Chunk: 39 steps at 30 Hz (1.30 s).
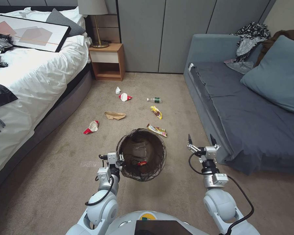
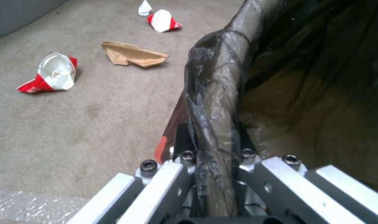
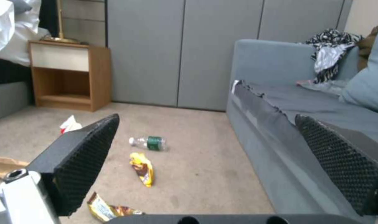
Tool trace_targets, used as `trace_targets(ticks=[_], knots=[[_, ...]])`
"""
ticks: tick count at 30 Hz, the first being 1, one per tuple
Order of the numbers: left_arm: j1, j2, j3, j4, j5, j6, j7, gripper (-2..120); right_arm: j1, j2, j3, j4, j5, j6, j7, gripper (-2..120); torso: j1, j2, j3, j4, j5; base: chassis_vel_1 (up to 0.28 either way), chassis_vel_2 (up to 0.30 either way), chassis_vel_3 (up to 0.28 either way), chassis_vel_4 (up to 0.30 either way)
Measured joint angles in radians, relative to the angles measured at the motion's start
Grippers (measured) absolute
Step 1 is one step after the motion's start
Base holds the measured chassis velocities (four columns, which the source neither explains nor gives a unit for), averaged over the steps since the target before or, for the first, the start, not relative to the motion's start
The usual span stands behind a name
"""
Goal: Pick up the trash bin, then pick up the garbage from the floor and place it into the trash bin.
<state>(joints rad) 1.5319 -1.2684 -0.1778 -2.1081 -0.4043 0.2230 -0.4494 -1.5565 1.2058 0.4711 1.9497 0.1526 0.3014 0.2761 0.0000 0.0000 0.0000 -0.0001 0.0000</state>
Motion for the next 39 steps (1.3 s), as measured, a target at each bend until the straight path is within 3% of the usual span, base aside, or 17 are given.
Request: trace_targets(ticks=[29, 39], knots=[[0.004, 0.001, -0.007, -0.005, 0.000, -0.007, -0.003, 2, 0.000, 0.007, 0.008, -0.002, -0.013, -0.012, 0.015, 100, 0.000, 0.000, 0.000, 0.0000, 0.0000, -0.004, 0.007, 0.008, -0.005], [0.023, 0.016, -0.027, -0.018, 0.002, -0.010, -0.006, 2, 0.001, 0.009, 0.008, -0.002, -0.013, -0.012, 0.014, 100, 0.000, 0.000, 0.000, 0.0000, -0.0001, -0.161, 0.155, 0.159, -0.157]])
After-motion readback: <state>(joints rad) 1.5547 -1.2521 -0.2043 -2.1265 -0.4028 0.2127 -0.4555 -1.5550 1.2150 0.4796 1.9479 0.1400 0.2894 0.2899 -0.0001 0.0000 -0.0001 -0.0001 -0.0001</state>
